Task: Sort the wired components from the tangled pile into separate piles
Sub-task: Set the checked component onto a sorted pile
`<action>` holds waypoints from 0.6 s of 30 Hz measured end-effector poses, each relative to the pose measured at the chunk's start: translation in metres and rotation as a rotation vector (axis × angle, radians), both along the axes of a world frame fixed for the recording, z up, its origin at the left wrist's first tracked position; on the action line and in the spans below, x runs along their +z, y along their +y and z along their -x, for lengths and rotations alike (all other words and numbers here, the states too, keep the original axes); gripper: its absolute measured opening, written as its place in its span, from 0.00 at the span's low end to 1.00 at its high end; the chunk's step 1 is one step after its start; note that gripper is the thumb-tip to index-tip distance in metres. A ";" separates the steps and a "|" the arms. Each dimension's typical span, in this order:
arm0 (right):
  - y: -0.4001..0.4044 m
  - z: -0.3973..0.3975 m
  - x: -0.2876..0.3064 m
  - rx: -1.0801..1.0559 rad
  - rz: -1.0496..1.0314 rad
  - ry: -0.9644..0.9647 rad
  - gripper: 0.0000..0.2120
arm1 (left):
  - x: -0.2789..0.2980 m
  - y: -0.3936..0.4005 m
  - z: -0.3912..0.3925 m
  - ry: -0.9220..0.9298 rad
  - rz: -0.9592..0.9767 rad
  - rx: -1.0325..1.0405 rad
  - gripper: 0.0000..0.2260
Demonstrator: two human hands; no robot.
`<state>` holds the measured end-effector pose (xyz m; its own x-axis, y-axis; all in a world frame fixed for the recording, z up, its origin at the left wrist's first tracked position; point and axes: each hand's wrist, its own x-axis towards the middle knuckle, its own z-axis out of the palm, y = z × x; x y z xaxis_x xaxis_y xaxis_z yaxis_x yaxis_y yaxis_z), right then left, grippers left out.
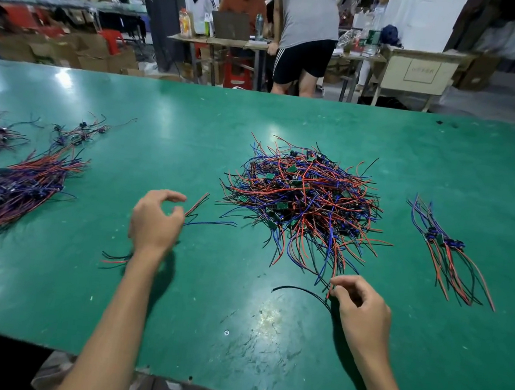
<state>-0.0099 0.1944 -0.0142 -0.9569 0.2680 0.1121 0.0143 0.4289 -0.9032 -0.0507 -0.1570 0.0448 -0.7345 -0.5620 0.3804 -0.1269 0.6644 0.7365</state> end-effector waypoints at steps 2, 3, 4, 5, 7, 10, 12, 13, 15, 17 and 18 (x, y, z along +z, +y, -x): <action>0.000 0.001 0.000 -0.002 -0.005 0.003 0.13 | 0.002 0.030 0.026 -0.070 0.112 -0.176 0.11; 0.000 0.001 0.000 -0.004 -0.011 0.006 0.13 | 0.000 0.045 0.039 -0.137 0.166 -0.264 0.11; 0.000 0.001 0.000 -0.006 -0.015 0.007 0.13 | -0.003 0.059 0.050 -0.210 0.207 -0.349 0.13; 0.000 0.001 -0.001 -0.008 -0.020 0.008 0.13 | -0.008 0.072 0.059 -0.284 0.221 -0.429 0.15; 0.000 0.002 -0.002 -0.010 -0.030 0.007 0.13 | -0.021 0.093 0.073 -0.407 0.229 -0.519 0.20; 0.000 0.003 -0.004 -0.010 -0.037 0.004 0.13 | -0.036 0.106 0.083 -0.352 0.328 -0.415 0.15; 0.001 0.004 -0.004 -0.011 -0.045 0.006 0.13 | -0.040 0.107 0.081 -0.276 0.308 -0.368 0.11; 0.000 0.005 -0.004 -0.012 -0.048 0.009 0.13 | -0.043 0.106 0.079 -0.253 0.301 -0.375 0.09; 0.001 0.006 -0.003 -0.013 -0.053 0.009 0.13 | -0.047 0.104 0.072 -0.225 0.299 -0.406 0.08; 0.002 0.007 -0.004 -0.009 -0.054 0.004 0.12 | -0.048 0.101 0.060 -0.174 0.262 -0.431 0.08; 0.002 0.007 -0.005 -0.008 -0.055 0.007 0.11 | -0.048 0.100 0.053 -0.137 0.217 -0.440 0.08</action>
